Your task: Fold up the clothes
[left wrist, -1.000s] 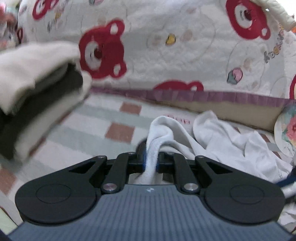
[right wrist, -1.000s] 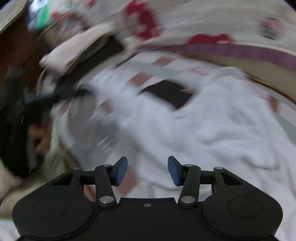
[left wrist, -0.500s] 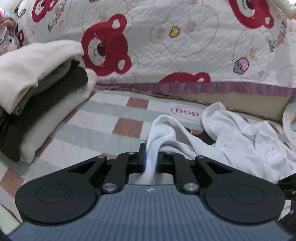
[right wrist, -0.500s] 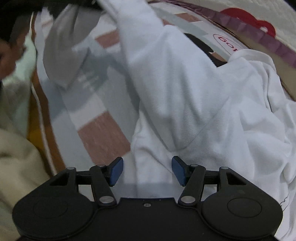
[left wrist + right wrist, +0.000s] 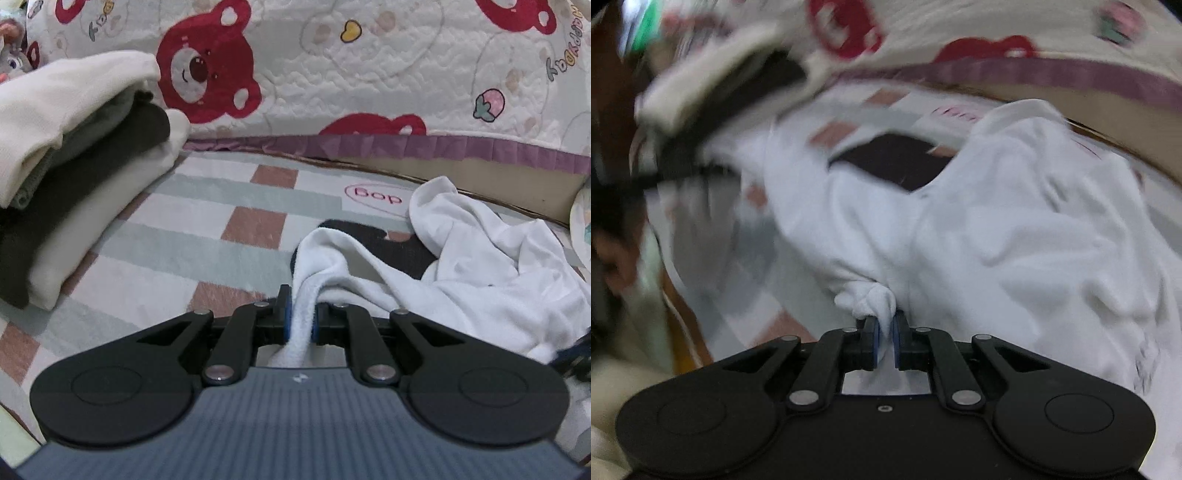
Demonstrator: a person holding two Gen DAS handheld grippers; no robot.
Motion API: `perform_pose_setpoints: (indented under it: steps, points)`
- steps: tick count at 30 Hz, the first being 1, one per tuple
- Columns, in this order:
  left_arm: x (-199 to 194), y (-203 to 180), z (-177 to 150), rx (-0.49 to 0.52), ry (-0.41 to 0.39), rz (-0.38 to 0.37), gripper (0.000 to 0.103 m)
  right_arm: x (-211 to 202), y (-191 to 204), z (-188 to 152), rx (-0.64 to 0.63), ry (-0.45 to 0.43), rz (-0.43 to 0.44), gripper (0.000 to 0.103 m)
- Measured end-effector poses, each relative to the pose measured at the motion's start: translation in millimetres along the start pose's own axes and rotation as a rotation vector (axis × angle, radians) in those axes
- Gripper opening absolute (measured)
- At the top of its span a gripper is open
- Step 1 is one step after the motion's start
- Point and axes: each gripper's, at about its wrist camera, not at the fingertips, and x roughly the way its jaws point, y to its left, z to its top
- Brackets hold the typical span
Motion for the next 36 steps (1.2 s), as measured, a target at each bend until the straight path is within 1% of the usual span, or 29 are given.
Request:
perform_pose_setpoints:
  steps: [1, 2, 5, 7, 10, 12, 16, 17, 19, 20, 21, 22, 23, 24, 28, 29, 30, 31, 32, 36]
  points:
    - [0, 0, 0, -0.002, 0.001, -0.001, 0.009, -12, -6, 0, 0.069, -0.029, 0.022, 0.010]
    - [0, 0, 0, -0.003, -0.001, -0.001, 0.009, -27, -12, -3, 0.165, -0.059, 0.046, 0.010]
    - [-1, -1, 2, -0.006, 0.000, -0.002, 0.010, -66, -31, -6, 0.356, -0.152, 0.108, 0.010]
    - [0, -2, 2, -0.008, 0.010, -0.009, 0.010, -76, -25, -7, 0.257, -0.155, -0.008, 0.010]
    - [4, -5, 0, 0.000, 0.035, -0.023, 0.011, -77, -16, -6, 0.053, -0.116, -0.262, 0.010]
    - [7, -8, -2, 0.007, 0.056, -0.019, 0.011, -73, -21, -6, 0.006, -0.094, -0.296, 0.010]
    - [11, -10, -7, 0.006, 0.087, -0.015, 0.011, -56, -24, -2, 0.052, -0.077, -0.267, 0.011]
    - [11, -10, -7, 0.004, 0.087, -0.015, 0.011, -51, -25, -2, 0.062, -0.073, -0.260, 0.015]
    - [10, -10, -6, 0.000, 0.084, -0.014, 0.011, -46, -20, -4, 0.060, -0.065, -0.253, 0.015]
    - [10, -9, -6, -0.003, 0.082, -0.014, 0.011, -44, -19, -4, 0.065, -0.065, -0.243, 0.018]
    - [10, -9, -5, -0.008, 0.081, -0.014, 0.011, -42, -17, -3, 0.070, -0.065, -0.233, 0.026]
    - [9, -9, -5, -0.013, 0.082, -0.017, 0.011, -40, -16, -3, 0.076, -0.065, -0.223, 0.031]
    - [9, -8, -5, -0.018, 0.082, -0.018, 0.011, -37, -14, -3, 0.088, -0.068, -0.213, 0.041]
    - [9, -8, -6, -0.019, 0.085, -0.017, 0.011, -37, -14, -3, 0.103, -0.070, -0.199, 0.049]
    - [11, -9, -9, -0.015, 0.099, -0.008, 0.011, -27, -18, -4, 0.145, -0.067, -0.138, 0.053]
    - [11, -10, -9, -0.010, 0.100, -0.005, 0.011, -23, -18, -4, 0.142, -0.060, -0.136, 0.053]
    - [11, -11, -10, -0.006, 0.102, -0.002, 0.011, -19, -18, -4, 0.138, -0.052, -0.133, 0.049]
    - [11, -11, -10, -0.001, 0.100, 0.002, 0.011, -16, -17, -3, 0.116, -0.042, -0.121, 0.039]
    - [11, -11, -10, 0.003, 0.096, 0.007, 0.011, -14, -15, -1, 0.091, -0.039, -0.113, 0.010]
    - [9, -12, -10, 0.021, 0.078, 0.020, 0.011, -31, -13, 8, 0.097, -0.126, -0.039, 0.011]
